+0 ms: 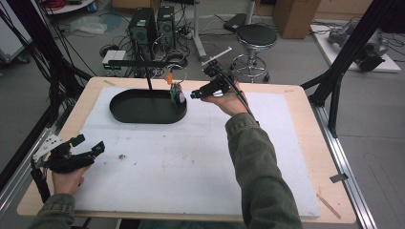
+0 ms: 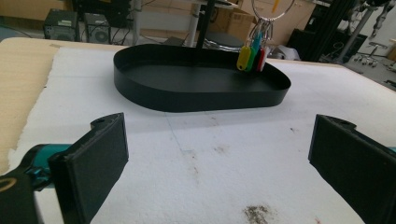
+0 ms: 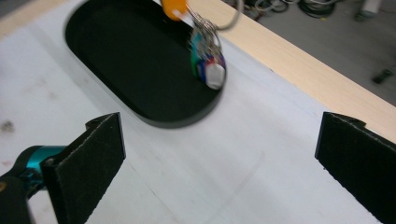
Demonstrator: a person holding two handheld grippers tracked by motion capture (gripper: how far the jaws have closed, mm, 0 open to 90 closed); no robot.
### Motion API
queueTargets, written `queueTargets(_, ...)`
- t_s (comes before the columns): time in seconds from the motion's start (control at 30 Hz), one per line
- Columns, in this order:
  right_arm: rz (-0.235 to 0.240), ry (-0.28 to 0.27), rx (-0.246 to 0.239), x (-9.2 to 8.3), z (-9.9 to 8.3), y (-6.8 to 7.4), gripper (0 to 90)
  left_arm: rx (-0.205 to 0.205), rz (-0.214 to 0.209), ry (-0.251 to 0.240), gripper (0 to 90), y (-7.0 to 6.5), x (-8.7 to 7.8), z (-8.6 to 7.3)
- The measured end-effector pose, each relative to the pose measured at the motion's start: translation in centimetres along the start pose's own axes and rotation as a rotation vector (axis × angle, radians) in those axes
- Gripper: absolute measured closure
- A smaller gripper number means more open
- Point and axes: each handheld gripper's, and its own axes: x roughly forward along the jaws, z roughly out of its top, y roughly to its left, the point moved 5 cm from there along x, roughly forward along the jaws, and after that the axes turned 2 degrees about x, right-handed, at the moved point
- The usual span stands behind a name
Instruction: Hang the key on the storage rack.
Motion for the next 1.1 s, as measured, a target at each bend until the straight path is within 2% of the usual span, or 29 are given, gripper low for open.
queueTargets(0.3,-0.035,-0.01,0.049,-1.4,-3.1,-1.0,0.7,-0.004,-0.003,-0.003,5.3,0.0,0.0,0.0)
queueTargets(0.47,-0.033,-0.052,0.08,-2.4,-4.4,-1.5,0.7,-0.007,-0.003,-0.004,5.3,0.0,0.0,0.0)
queueTargets(0.53,-0.04,-0.042,0.077,-2.6,-4.8,-1.7,0.7,-0.007,-0.003,-0.003,5.3,0.0,0.0,0.0)
queueTargets(0.7,-0.034,-0.08,0.087,-3.6,-6.0,-1.8,0.7,-0.008,-0.001,-0.001,5.3,-0.1,0.0,0.0)
queueTargets(0.87,-0.075,-0.096,0.095,-4.2,-8.2,-2.2,0.7,-0.005,-0.002,0.0,5.4,-0.1,-0.2,0.0)
queueTargets(1.03,-0.068,-0.099,0.124,-4.9,-10.2,-2.7,0.7,-0.004,-0.001,0.002,5.3,-0.1,-0.2,0.0)
queueTargets(1.1,-0.075,-0.117,0.128,-5.2,-10.8,-2.9,0.7,-0.003,-0.001,0.003,5.3,-0.2,-0.2,0.0)
